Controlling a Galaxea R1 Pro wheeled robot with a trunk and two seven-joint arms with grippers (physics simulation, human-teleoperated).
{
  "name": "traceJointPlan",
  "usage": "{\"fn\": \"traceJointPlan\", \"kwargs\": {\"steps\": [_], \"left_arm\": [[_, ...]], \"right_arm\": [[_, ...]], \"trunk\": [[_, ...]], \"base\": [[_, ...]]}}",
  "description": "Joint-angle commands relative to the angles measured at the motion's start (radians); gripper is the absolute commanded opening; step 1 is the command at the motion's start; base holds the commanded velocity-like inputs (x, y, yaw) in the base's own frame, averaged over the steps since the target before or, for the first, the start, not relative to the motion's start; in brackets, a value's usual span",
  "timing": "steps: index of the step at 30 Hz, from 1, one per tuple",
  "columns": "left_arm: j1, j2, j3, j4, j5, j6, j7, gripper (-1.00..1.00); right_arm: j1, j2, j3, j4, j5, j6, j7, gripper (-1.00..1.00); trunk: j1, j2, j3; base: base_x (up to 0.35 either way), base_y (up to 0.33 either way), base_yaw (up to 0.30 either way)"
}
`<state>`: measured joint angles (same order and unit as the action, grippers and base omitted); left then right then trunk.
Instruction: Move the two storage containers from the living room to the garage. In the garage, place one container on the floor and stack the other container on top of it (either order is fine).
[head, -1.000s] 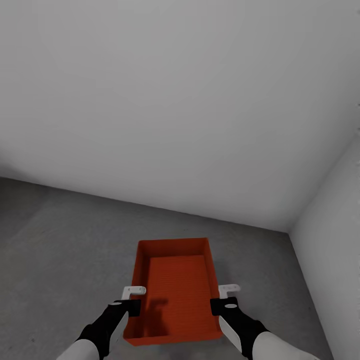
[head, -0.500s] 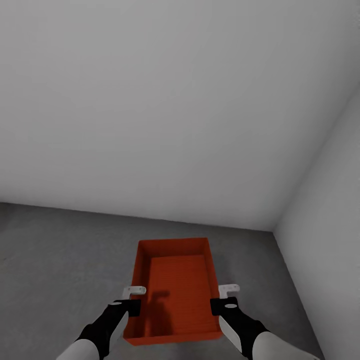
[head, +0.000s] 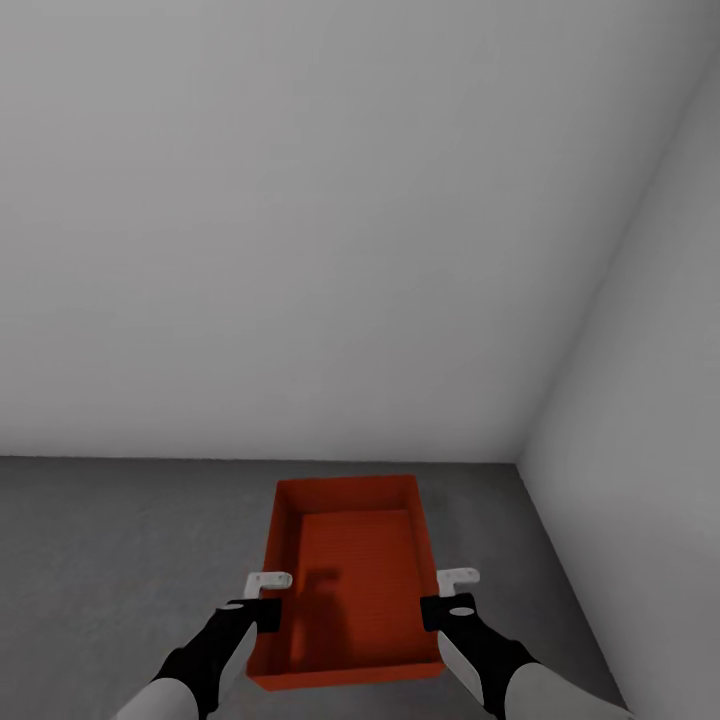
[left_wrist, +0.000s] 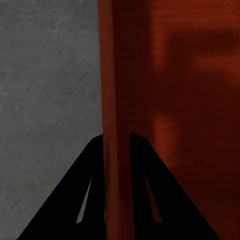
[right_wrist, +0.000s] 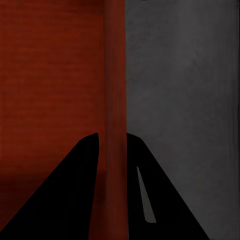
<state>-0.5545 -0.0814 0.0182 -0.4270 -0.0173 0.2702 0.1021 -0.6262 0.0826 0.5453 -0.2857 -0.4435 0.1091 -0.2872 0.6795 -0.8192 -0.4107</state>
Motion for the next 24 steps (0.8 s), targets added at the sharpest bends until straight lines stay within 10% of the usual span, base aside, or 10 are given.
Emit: {"fn": "traceJointPlan", "kwargs": {"steps": [1, 24], "left_arm": [[0.000, 0.000, -0.026, -0.004, -0.007, 0.004, 0.010, -1.00], [-0.001, 0.000, -0.024, -0.009, -0.009, 0.004, 0.010, -1.00]], "right_arm": [[-0.001, -0.017, 0.019, 0.005, -0.014, 0.007, -0.027, -1.00], [-0.001, -0.017, 0.019, 0.005, -0.014, 0.007, -0.027, -1.00]], "trunk": [[0.001, -0.001, -0.001], [0.001, -0.001, -0.001]], "base": [[0.197, 0.000, -0.244], [0.028, 0.000, -0.083]]}}
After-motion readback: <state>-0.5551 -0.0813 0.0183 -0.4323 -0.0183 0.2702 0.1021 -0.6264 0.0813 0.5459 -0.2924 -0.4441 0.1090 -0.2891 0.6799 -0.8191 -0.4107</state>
